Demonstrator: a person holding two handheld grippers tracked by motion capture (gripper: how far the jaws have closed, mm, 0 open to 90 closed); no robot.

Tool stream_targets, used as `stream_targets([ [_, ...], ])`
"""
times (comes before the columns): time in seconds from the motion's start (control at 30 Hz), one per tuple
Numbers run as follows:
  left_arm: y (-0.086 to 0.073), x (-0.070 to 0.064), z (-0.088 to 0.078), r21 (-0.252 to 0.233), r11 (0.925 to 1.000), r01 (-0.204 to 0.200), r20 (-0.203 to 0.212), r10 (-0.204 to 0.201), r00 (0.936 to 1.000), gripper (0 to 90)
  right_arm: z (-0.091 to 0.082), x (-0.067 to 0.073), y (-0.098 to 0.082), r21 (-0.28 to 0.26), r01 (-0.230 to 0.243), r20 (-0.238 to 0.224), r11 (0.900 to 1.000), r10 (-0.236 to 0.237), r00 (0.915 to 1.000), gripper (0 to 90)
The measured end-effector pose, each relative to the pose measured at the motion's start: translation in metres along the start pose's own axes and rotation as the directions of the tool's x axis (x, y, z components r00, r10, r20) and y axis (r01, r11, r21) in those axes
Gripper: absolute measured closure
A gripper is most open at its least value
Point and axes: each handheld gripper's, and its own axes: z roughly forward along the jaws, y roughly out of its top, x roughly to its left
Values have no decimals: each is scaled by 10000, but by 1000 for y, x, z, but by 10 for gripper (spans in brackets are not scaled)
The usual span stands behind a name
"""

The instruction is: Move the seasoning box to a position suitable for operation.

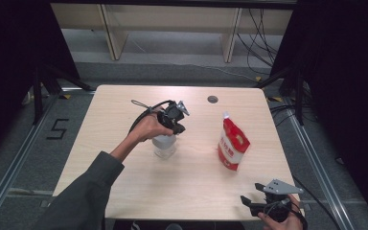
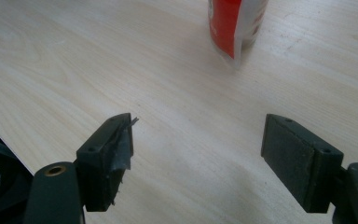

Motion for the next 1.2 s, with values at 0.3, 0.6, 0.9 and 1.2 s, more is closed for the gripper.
stream_targets([
  [0.3, -11, 25, -5, 244, 9970, 733, -428, -722, 9965, 861, 1, -1, 0, -162, -17, -118, 9999, 15, 9999, 265],
  [0.6, -40, 57, -16, -203, 9742, 2248, -679, -2257, 9718, 849, 1, 0, 0, 59, 60, -26, 10000, -60, 10000, 267],
  [0.9, -68, 79, -29, -415, 9454, 3232, -533, -3251, 9442, 846, 1, -1, 0, 108, 23, -146, 9999, -21, 9999, 267],
  [1.2, -93, 88, -43, -608, 9177, 3927, -584, -3960, 9164, 846, 1, -1, 0, 110, 178, -67, 9998, -177, 9998, 269],
])
